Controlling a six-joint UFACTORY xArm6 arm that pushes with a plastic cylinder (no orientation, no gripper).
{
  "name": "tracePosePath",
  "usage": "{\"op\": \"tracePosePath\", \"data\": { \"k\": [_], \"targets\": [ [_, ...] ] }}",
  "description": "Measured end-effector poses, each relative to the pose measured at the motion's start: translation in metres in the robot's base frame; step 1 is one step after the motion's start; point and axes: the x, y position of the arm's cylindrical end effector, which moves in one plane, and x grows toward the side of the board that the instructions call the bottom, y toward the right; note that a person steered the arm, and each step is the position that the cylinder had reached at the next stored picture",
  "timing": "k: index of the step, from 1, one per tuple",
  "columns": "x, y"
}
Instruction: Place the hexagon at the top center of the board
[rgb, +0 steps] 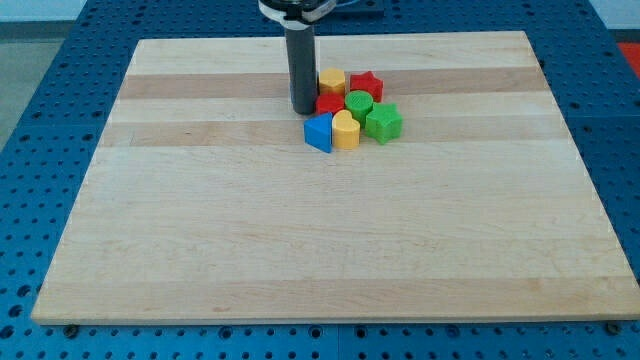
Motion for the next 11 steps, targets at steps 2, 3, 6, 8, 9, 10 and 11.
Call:
{"op": "tracePosePath", "data": {
  "k": [2,3,6,8,9,10,11],
  "targets": [
    [0.000,0.040],
    [0.000,0.052],
    [-0.010,0.037],
    [-0.044,0.034],
    [-0.068,0.046],
    [-0.099,0.050],
    [-0.134,0.050]
  ]
}}
